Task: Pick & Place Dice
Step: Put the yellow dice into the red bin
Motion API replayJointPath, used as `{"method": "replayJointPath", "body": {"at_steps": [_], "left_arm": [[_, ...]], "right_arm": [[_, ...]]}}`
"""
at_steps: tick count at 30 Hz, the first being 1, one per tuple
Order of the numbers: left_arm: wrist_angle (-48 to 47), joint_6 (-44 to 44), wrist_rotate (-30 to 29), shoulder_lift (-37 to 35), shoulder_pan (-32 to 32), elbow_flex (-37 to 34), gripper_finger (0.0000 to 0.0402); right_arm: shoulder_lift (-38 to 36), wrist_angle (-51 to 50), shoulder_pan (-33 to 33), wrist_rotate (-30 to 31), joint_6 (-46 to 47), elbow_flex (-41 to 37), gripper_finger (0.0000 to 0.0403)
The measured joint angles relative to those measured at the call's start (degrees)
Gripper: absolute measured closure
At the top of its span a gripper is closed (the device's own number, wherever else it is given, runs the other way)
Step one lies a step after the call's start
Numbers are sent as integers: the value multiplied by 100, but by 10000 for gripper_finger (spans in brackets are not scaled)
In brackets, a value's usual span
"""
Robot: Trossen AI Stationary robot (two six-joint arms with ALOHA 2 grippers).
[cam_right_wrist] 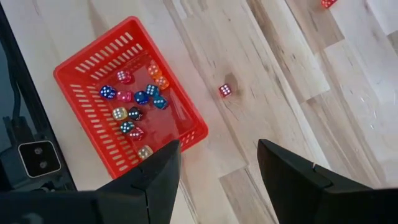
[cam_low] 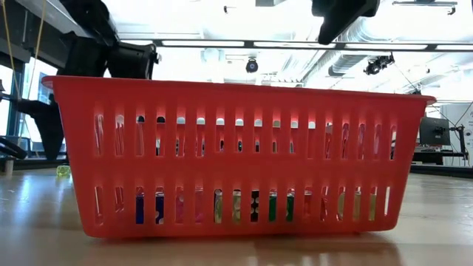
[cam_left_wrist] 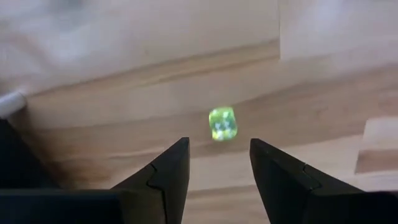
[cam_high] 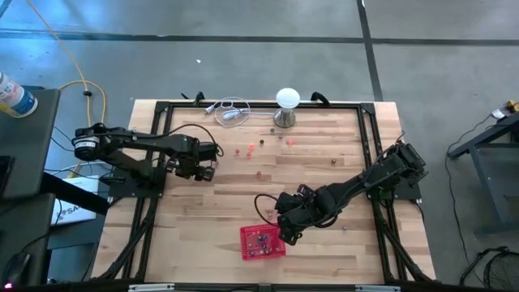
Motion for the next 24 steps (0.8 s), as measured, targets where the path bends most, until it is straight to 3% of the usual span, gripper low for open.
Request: {"method": "replayJointPath", "body": {"at_steps": [9,24], "left_arm": [[112,-151,-45,15,230,0,241],[450,-714,-215,17,-2,-148,250]], "right_arm": [[0,-13,0,6,-64,0,199],[0,-31,-15,149,-104,0,199]]}}
